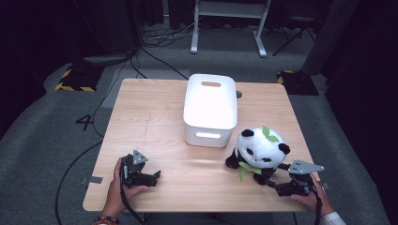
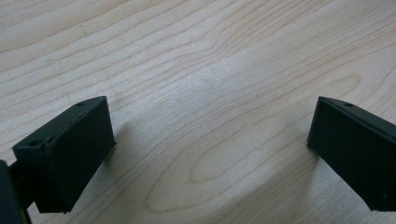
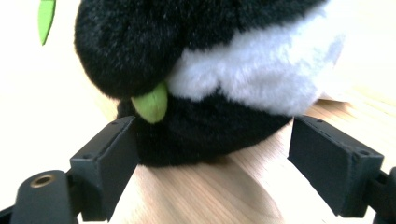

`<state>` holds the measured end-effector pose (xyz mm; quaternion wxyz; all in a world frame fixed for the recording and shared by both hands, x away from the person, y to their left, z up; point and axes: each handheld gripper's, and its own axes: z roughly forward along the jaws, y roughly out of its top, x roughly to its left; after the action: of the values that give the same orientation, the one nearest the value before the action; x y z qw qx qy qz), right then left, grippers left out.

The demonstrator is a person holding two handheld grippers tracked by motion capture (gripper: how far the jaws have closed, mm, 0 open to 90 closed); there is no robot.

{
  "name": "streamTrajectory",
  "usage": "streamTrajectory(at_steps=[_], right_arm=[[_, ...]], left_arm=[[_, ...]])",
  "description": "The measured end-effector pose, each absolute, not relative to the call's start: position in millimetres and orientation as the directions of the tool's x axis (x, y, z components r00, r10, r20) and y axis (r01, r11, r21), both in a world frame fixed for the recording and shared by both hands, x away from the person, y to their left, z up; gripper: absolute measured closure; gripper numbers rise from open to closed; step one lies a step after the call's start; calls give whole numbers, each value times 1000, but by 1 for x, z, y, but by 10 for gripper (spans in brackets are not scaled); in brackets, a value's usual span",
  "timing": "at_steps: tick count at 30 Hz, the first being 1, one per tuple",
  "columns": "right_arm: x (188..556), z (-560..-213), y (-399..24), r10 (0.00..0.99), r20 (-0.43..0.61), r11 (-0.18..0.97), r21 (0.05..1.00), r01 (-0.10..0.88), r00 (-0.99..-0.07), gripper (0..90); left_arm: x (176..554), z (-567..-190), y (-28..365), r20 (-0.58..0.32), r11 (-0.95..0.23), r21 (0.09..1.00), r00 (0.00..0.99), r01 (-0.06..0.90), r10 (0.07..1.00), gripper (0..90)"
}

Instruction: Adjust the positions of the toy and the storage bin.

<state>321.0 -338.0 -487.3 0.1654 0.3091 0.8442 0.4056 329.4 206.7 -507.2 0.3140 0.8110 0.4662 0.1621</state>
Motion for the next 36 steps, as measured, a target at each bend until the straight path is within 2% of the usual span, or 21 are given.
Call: streamTrajectory(at_steps=[7,25,36], right_arm=[[315,-476,-346,644,-59,493,794,355,-762,159],[313,-445,-358,669,-54,409,859,307,-741,156],[316,-433,-354,664,-69,397,876,273,-744,162]], left_arm=[[329,-507,207,-30,-368,661,513,654,858,5],[329,-507,207,-30,-368,660,513,655,858,5],[329,-507,207,-30,-368,660,513,655,858,5]])
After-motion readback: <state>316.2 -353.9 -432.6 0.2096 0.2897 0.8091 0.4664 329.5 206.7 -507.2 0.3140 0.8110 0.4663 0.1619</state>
